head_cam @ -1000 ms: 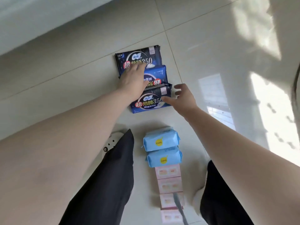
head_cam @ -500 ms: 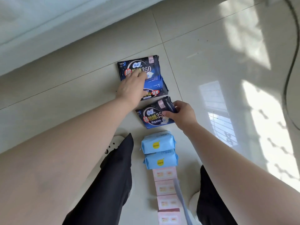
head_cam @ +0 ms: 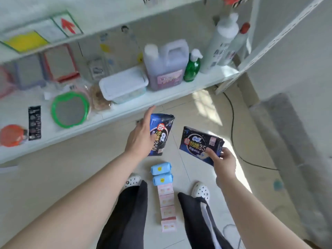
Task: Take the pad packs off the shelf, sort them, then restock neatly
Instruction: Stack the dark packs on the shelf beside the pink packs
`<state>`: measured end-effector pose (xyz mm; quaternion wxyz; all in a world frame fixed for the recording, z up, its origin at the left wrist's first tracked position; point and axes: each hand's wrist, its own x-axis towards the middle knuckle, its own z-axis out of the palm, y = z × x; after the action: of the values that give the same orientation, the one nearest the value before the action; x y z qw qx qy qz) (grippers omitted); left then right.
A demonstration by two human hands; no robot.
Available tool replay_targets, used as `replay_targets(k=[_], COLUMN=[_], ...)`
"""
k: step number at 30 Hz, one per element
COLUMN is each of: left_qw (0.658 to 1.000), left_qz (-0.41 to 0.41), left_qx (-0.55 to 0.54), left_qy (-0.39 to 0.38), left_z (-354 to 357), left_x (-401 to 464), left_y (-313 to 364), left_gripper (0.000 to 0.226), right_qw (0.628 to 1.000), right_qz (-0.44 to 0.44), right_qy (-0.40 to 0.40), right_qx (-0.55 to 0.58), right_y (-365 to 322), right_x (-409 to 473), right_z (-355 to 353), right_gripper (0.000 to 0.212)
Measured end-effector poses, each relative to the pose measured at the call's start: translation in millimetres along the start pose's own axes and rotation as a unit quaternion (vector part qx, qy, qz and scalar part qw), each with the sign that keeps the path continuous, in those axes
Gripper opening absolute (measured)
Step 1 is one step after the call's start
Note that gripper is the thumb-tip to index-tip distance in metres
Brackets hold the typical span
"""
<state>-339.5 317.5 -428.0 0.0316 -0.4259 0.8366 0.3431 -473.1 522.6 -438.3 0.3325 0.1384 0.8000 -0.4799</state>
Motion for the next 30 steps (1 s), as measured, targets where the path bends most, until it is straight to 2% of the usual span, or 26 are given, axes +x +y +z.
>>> replay_targets(k=[3, 5, 8, 11, 17, 20, 24, 27, 30], left_qw=[0.993, 0.972, 0.913, 0.851, 0.819, 0.788, 0.756, 0.724, 0.712], left_qz=[-0.004, -0.013, -0.047, -0.061, -0.059, -0.047, -0.034, -0.030, -0.017], left_qx=[-0.120, -0.232, -0.394, -0.496, -0.540, -0.581, -0.619, -0.662, -0.678], left_qy=[-0.003, -0.026, -0.094, -0.163, -0.184, -0.201, -0.210, -0.193, -0.182], left_z=[-49.4, -80.2, -126.2, -166.3, -229.5, -240.1, -238.5, -237.2, -241.2], left_x=[-29.7, -46.4, -72.7, -96.3, -129.3, -142.8, -166.3, -184.4, -200.9], left_y=[42.5, 65.7, 90.3, 107.3, 113.0, 111.7, 95.8, 77.6, 60.5], left_gripper=[0.069, 0.059, 0.052, 0.048, 0.042, 0.029, 0.027, 0.037, 0.047], right_qw=[0.999, 0.994, 0.978, 0.963, 0.950, 0.950, 0.954, 0.955, 0.952], right_qz=[-0.009, -0.022, -0.042, -0.046, -0.071, -0.080, -0.089, -0.093, -0.095], right_qy=[0.030, 0.059, 0.106, 0.115, 0.074, 0.051, 0.009, -0.050, -0.104], right_qx=[0.040, 0.094, 0.172, 0.238, 0.296, 0.298, 0.288, 0.278, 0.272], right_y=[-51.1, -83.4, -120.6, -151.6, -182.9, -185.0, -173.0, -157.3, -145.2], right_x=[-65.7, -108.9, -169.9, -218.2, -290.4, -310.8, -323.8, -329.4, -341.2], right_z=[-26.1, -36.2, -46.2, -51.5, -62.1, -64.4, -63.7, -60.6, -48.6], right_gripper=[0.018, 0.016, 0.018, 0.024, 0.022, 0.025, 0.022, 0.020, 0.017])
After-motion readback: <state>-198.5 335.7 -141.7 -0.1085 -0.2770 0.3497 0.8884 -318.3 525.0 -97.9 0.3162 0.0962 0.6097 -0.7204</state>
